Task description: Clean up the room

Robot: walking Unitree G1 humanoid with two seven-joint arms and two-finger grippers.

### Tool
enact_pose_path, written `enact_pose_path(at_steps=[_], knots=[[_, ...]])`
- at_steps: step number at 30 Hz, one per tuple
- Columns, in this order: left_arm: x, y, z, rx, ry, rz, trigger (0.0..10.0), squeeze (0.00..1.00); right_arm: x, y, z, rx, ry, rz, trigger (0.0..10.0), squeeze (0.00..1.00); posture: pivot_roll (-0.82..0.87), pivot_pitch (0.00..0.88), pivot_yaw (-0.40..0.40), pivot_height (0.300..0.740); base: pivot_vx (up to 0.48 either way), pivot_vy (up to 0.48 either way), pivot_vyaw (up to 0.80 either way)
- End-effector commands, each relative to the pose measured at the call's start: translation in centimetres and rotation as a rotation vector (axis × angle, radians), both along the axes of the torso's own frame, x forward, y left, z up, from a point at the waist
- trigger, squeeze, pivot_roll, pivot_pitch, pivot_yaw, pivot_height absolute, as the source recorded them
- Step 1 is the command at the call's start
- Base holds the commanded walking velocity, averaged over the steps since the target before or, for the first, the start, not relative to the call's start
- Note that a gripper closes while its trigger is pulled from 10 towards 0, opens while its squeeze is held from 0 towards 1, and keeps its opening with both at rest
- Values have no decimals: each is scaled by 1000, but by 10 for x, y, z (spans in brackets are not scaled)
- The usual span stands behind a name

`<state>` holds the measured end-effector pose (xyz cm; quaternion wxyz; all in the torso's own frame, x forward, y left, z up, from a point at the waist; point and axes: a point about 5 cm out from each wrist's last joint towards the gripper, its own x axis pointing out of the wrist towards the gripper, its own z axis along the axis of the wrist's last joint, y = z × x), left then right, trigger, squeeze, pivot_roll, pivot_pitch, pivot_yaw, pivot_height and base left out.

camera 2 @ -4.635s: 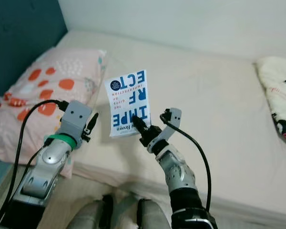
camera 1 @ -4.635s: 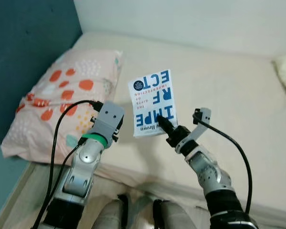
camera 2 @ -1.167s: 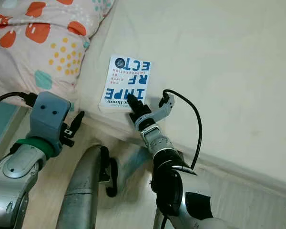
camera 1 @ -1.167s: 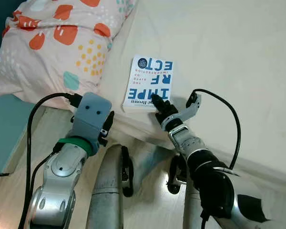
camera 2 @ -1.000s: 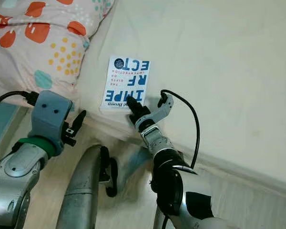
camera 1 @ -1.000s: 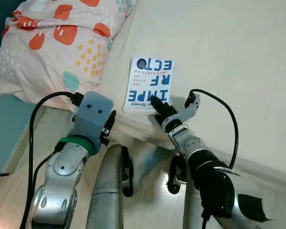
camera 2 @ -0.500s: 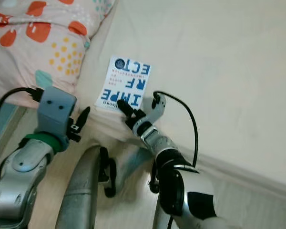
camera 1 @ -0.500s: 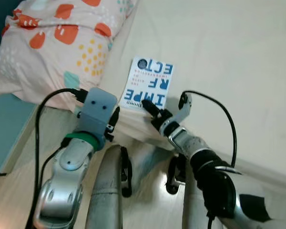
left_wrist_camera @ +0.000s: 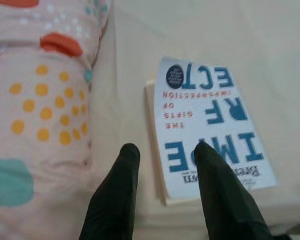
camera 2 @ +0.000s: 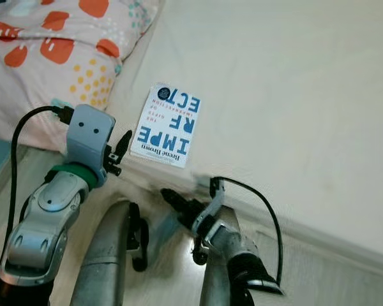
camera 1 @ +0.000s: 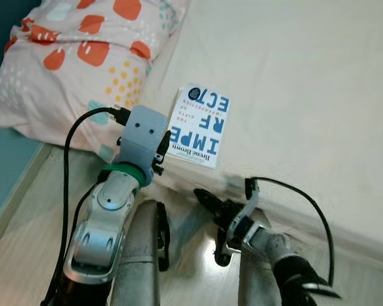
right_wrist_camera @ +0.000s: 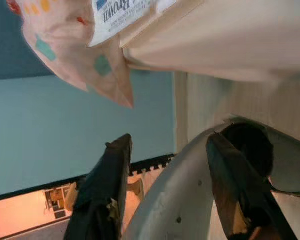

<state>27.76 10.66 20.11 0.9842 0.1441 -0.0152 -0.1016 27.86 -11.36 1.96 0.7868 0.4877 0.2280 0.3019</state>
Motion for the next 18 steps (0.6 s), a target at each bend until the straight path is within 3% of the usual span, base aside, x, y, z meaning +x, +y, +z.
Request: enact_pose_path(at_steps=[1,2,4,5,8,13,16,18], knots=[[0,-2,-6,-5,11,-7,10000,0,-14,-6,1,-49,-57,18,10000,0,70,221,40,625,0,0,0],[0,-2,-6,-5,11,-7,10000,0,-14,-6,1,-49,-57,18,10000,0,70,221,40,625,0,0,0],[5,-1,-6,-12,-2,-11,10000,0,-21,-16,26,-185,-282,-17,10000,0,39,185,42,625,0,0,0],[5,-1,-6,-12,-2,-11,10000,0,-21,-16,26,-185,-282,-17,10000,0,39,185,42,625,0,0,0],[13,4,-11,-57,12,3,10000,0,-11,-32,74,-425,-563,-209,10000,0,-5,148,42,625,0,0,0],[18,5,-15,-95,36,3,10000,0,-7,-41,101,-543,-668,-325,10000,0,-23,133,42,625,0,0,0],[24,8,-27,-150,76,19,10000,0,6,-57,123,-772,-763,-528,10000,0,-53,84,35,625,0,0,0],[26,9,-29,-152,76,28,10000,0,8,-60,126,-804,-777,-565,10000,0,-54,79,34,625,0,0,0]])
